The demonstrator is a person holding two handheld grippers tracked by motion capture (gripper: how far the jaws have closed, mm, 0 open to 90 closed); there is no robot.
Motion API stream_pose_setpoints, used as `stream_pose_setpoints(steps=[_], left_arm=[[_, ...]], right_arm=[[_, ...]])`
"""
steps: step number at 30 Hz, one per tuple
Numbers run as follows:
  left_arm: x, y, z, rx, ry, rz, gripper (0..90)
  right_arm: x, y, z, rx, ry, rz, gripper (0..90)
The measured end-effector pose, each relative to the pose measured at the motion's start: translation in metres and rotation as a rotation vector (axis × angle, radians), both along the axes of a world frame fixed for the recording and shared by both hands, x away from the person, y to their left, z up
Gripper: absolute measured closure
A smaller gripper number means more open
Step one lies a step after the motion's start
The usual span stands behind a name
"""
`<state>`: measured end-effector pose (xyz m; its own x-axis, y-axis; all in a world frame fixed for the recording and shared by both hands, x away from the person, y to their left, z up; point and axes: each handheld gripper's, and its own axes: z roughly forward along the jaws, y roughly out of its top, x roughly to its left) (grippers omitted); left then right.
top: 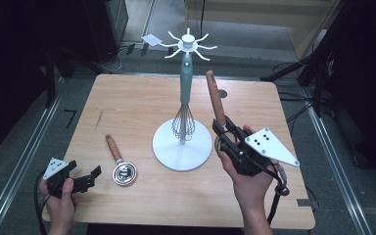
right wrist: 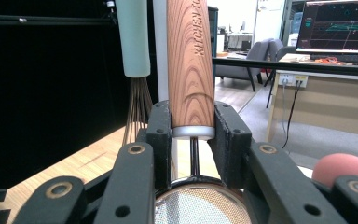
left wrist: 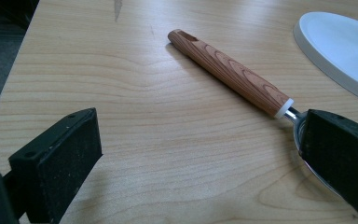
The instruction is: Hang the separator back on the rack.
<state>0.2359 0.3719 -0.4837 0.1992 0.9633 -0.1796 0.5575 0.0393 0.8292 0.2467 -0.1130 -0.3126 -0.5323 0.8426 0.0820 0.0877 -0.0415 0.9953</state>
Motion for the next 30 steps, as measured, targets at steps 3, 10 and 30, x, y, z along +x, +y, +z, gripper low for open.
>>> stream_pose_setpoints(steps=[3,10,30], left_arm=[[0.0,0.0,0.0,0.002,0.001,0.0,0.0],[0.0,0.0,0.0,0.001,-0.001,0.0,0.0],[0.0,0.0,0.0,0.003,0.003,-0.001,0.0]], right_arm=[[0.0,0.0,0.001,0.001,-0.005,-0.003,72.0],[-0.002,-0.002,0.004,0.006,-0.013,-0.017,72.0],[-0.003,0.004,0.018,0.012,-0.076,-0.045,72.0]])
